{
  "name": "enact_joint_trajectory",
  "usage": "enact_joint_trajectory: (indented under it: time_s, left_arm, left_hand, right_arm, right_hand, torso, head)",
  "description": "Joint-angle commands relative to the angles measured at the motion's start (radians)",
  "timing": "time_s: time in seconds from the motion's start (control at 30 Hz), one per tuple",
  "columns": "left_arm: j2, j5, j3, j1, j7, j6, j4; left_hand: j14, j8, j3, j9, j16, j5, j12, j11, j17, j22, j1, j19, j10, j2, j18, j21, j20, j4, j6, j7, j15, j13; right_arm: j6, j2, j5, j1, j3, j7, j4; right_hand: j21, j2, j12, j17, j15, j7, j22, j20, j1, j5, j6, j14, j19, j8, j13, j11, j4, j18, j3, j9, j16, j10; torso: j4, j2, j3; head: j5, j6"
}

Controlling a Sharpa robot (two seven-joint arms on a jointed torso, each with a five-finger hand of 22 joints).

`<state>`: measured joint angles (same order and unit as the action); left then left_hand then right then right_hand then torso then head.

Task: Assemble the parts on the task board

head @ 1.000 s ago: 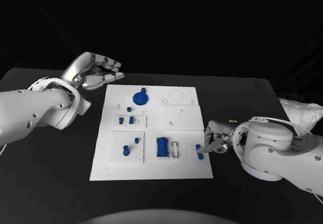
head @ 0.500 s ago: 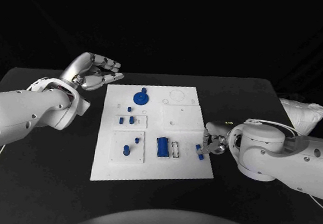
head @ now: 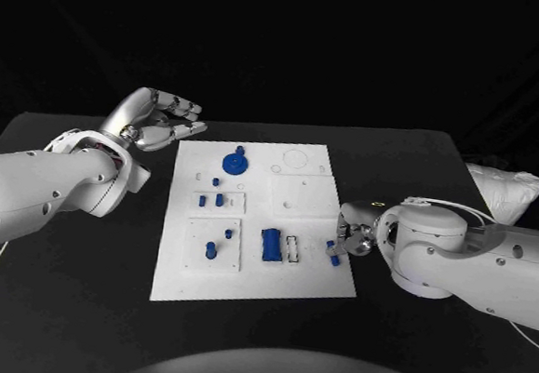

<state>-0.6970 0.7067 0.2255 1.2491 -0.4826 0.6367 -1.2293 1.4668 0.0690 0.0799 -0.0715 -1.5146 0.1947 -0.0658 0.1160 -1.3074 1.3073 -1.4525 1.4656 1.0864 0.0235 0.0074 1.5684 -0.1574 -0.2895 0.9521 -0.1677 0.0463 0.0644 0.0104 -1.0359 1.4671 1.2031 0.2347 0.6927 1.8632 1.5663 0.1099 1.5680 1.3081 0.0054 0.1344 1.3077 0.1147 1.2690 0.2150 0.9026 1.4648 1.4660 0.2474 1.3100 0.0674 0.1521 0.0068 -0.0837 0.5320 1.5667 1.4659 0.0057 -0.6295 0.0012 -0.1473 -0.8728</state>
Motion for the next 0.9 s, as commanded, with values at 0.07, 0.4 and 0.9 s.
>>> enact_joint_trajectory:
  time_s: [0.07, 0.4, 0.9]
  left_arm:
    - [0.0, 0.005, -0.001, 0.0, -0.004, -0.008, -0.003]
    - [-0.001, 0.005, -0.001, 0.0, -0.003, -0.009, -0.002]
    - [-0.002, 0.005, -0.001, 0.0, -0.003, -0.009, -0.002]
  left_hand:
    - [0.061, -0.002, 0.006, 0.001, 0.004, 0.004, -0.001, -0.003, -0.141, 0.263, -0.005, 0.105, 0.0, 0.009, -0.007, 0.002, 0.008, -0.003, 0.0, 0.0, -0.003, 0.0]
    - [0.061, -0.002, 0.006, 0.001, 0.004, 0.004, -0.001, -0.003, -0.141, 0.263, -0.005, 0.105, 0.0, 0.009, -0.007, 0.002, 0.008, -0.003, 0.0, 0.0, -0.003, 0.0]
    - [0.061, -0.002, 0.007, 0.0, 0.004, 0.004, -0.002, -0.004, -0.141, 0.263, -0.006, 0.105, 0.0, 0.01, -0.007, 0.002, 0.008, -0.002, 0.001, 0.0, -0.003, 0.0]
  right_arm:
    - [-0.028, 0.008, 0.01, -0.005, 0.002, 0.099, -0.006]
    - [-0.049, 0.019, -0.002, -0.006, 0.002, 0.104, -0.011]
    - [-0.079, 0.031, -0.007, -0.006, 0.002, 0.114, -0.021]
  right_hand:
    - [0.004, -0.013, 0.003, 0.263, 0.003, 0.0, 0.263, 0.005, 0.003, 0.009, 0.011, 0.106, 0.105, -0.002, 0.261, 0.002, -0.003, -0.007, 0.01, -0.003, 0.004, 0.105]
    - [0.004, -0.041, 0.003, 0.263, -0.001, -0.005, 0.263, 0.001, 0.018, 0.017, 0.022, 0.106, 0.105, 0.004, 0.261, -0.004, -0.034, -0.007, 0.029, -0.003, 0.004, 0.105]
    - [0.004, -0.053, 0.003, 0.263, -0.011, -0.017, 0.263, -0.009, 0.014, 0.105, 0.026, 0.106, 0.105, 0.033, 0.261, -0.015, -0.062, -0.007, 0.075, 0.02, 0.004, 0.105]
  torso:
    - [0.0003, 0.001, 0.0003]
    - [0.0006, 0.001, -0.0003]
    - [0.0006, 0.001, -0.0003]
  head:
    - [0.001, 0.0]
    - [0.0, 0.0]
    - [0.002, 0.0]
